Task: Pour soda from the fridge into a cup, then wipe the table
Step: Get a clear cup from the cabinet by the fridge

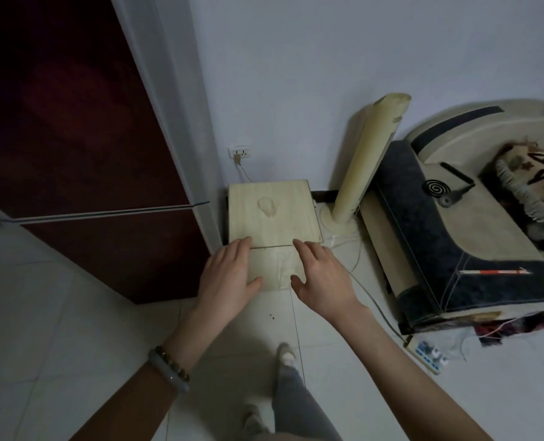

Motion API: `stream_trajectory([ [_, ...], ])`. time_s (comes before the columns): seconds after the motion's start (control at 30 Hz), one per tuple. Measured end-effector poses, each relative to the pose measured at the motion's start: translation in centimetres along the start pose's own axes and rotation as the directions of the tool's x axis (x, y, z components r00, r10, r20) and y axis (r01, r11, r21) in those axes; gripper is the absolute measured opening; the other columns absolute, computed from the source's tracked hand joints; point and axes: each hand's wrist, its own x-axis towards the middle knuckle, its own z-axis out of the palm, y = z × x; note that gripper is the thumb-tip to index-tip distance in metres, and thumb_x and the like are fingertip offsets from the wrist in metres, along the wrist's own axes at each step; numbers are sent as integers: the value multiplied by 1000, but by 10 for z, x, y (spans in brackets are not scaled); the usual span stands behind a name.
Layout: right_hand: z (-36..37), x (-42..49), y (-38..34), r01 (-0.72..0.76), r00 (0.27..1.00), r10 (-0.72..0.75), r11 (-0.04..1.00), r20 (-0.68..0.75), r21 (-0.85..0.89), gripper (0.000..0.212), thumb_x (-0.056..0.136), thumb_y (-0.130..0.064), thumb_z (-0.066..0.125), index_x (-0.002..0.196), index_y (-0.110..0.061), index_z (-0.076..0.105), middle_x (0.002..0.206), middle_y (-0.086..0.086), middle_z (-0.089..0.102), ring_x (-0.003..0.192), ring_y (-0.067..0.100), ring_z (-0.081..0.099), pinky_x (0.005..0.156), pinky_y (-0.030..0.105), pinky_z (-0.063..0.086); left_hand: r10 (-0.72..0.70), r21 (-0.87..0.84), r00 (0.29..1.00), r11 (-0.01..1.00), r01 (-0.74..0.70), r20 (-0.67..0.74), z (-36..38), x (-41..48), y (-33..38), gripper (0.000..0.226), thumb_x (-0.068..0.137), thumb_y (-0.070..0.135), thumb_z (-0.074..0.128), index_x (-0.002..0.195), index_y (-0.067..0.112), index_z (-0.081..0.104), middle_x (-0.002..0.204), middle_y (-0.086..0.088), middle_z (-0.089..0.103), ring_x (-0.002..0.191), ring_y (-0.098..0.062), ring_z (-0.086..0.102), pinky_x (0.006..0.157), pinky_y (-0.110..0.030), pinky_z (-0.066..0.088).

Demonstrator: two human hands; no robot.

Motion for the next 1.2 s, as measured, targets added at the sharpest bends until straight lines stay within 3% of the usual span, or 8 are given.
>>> stream_trajectory([
  [0.27, 13, 137, 52, 10, 999, -10, 1000, 36, 6, 66, 88, -26, 57, 145, -13, 28, 140, 8, 42, 123, 27, 42, 98, 37, 43, -24, -44, 997, 999, 27, 70, 30, 137, -26, 76, 85, 37, 63, 146, 11, 25, 147, -5, 36, 134, -23, 34, 108, -36, 29],
  [0.6, 46, 298, 141, -28, 989, 14, 995, 146, 98, 68, 86, -28, 63, 144, -16, 30, 145, 5, 39, 131, 21, 37, 105, 31, 36, -315, -341, 918, 858, 385, 242, 99, 284, -66, 88, 79, 35, 71, 148, 16, 19, 149, -1, 30, 133, -20, 32, 108, -41, 34],
  [0.7, 67, 338, 163, -75, 976, 46, 989, 213, 126, 70, 85, -27, 64, 145, -16, 29, 144, 6, 39, 131, 23, 38, 104, 32, 37, -358, -320, 894, 842, 434, 270, 123, 321, -83, 89, 78, 35, 73, 147, 14, 21, 149, -3, 30, 133, -22, 34, 107, -42, 35],
  [0.97, 155, 411, 203, -197, 941, 130, 961, 312, 192, 73, 83, -24, 66, 145, -17, 28, 144, 6, 37, 131, 23, 36, 99, 34, 41, -328, -245, 863, 865, 438, 386, 214, 389, -121, 94, 80, 31, 72, 149, 11, 12, 155, -7, 18, 139, -22, 22, 112, -31, 21],
  [1.2, 268, 454, 228, -228, 930, 118, 928, 347, 295, 77, 81, -21, 69, 146, -17, 27, 146, 5, 36, 133, 21, 35, 102, 32, 37, -274, -271, 866, 872, 407, 419, 322, 423, -154, 97, 78, 25, 75, 149, 14, 10, 156, -5, 9, 141, -21, 19, 113, -34, 26],
])
